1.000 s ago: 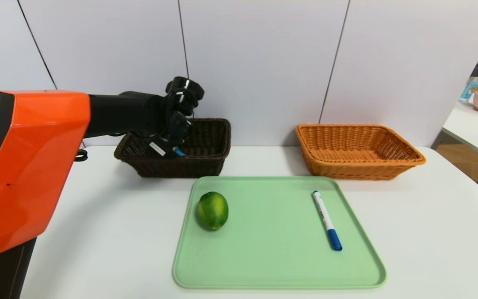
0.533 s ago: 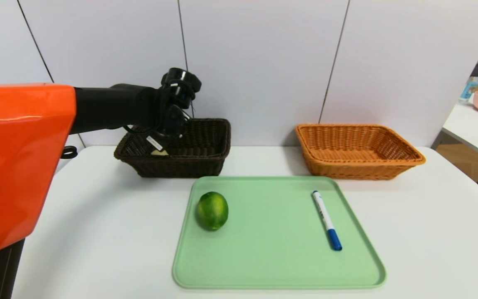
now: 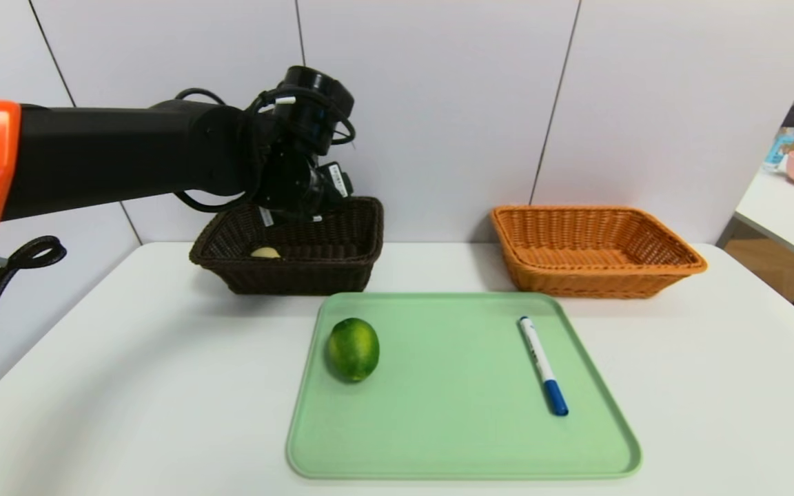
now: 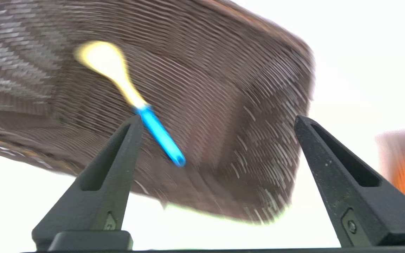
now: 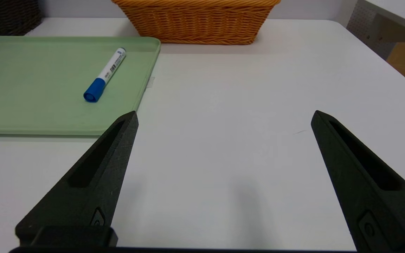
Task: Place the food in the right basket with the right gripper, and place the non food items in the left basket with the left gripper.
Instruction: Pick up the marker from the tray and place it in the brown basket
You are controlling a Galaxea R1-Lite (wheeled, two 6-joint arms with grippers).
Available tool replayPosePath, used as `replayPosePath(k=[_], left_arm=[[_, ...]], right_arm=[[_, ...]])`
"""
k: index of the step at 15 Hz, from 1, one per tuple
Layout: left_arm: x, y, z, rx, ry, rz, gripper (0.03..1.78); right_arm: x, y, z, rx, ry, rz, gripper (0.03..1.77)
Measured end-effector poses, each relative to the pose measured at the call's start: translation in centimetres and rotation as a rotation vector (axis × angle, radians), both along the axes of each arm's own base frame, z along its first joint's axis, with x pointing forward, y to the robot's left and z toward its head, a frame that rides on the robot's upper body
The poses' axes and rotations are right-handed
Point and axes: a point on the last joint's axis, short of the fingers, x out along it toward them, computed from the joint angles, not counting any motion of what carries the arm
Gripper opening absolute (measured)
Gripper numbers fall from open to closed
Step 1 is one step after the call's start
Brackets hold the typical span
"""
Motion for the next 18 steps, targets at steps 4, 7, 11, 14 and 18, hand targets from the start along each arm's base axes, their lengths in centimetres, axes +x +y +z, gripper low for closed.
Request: replayPosePath(k=[4, 7, 11, 14, 18], left_arm=[[-4.7, -4.7, 0.5, 0.077, 0.038, -0.258, 1.61], [-8.6, -7.9, -0.1, 0.142, 0.09, -0.402, 1.64], [-11.2, -10.9, -1.1, 0.227, 0.102, -0.54, 1.67], [-11.6, -13.1, -2.4, 0.239, 0.107, -0.58, 1.67], [-11.3, -16.2, -4.5, 0.206, 0.087, -0.633, 1.69]], right_arm=[[0.0, 0.0, 0.0, 0.0, 0.0, 0.0, 1.7], [0.0, 0.0, 0.0, 0.0, 0.0, 0.0, 1.7], [0.0, 0.0, 0.0, 0.0, 0.0, -0.001, 1.7], [0.0, 0.0, 0.0, 0.0, 0.0, -0.001, 1.7], [0.0, 0.0, 0.0, 0.0, 0.0, 0.0, 1.7]])
